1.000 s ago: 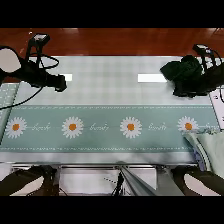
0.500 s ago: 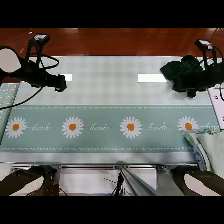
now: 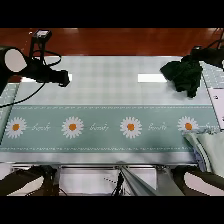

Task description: Fold the shirts.

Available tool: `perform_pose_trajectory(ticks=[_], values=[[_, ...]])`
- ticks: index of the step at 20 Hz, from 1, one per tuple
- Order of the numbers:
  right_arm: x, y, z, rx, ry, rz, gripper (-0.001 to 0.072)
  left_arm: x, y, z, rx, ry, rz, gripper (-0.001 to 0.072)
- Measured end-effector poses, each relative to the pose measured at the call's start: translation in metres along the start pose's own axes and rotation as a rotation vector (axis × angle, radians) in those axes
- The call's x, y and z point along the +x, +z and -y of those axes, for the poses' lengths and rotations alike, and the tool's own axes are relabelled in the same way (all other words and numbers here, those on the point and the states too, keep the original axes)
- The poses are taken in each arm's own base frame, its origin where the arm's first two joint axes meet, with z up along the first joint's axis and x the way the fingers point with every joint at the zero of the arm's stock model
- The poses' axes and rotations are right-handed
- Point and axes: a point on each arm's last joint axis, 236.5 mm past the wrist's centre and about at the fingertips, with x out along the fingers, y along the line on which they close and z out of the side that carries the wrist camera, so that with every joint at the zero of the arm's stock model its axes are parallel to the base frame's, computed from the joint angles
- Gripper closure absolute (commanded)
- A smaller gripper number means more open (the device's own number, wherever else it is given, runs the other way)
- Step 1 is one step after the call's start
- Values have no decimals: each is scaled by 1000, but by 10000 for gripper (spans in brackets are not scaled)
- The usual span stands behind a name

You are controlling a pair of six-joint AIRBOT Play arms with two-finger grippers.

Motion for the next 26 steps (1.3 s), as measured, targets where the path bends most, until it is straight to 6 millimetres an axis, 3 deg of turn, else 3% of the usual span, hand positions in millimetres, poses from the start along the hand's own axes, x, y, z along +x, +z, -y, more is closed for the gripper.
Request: perform_pose_trajectory(ticks=[3, 6, 8, 12, 13, 14, 15, 16, 18, 20, 22, 24, 26], values=[[38, -22, 44, 183, -70, -29, 107, 2, 1, 0, 0, 0, 1, -4], [72, -55, 69, 310, -102, -91, 108, 3, 1, 0, 0, 0, 0, -4], [91, -78, 74, 363, -110, -130, 108, 3, 1, 0, 0, 0, 1, -3], [125, -115, 60, 439, -85, -186, 110, 3, 1, 2, -4, -8, 0, -3], [133, -122, 52, 447, -72, -193, 145, 4, 1, 3, -5, -12, -1, -3], [140, -128, 44, 449, -60, -198, 310, 4, 1, 4, -7, -15, 0, -4], [145, -134, 36, 449, -48, -207, 598, 4, 1, 4, -8, -17, -2, -3], [149, -139, 27, 450, -37, -212, 680, 4, 1, 4, -9, -18, -2, -4], [151, -140, 13, 448, -15, -213, 680, 4, 1, 5, -9, -21, -2, -4], [141, -121, 5, 443, 6, -180, 680, -1, 5, 5, -9, -22, 10, -4], [116, -75, 1, 424, 39, -81, 681, -11, 14, 6, -9, -24, 30, -4], [72, -14, -3, 394, 78, 53, 681, -33, 31, 7, -9, -28, 75, -4], [10, 49, -10, 350, 124, 215, 681, -62, 50, 8, -7, -31, 136, -3]])
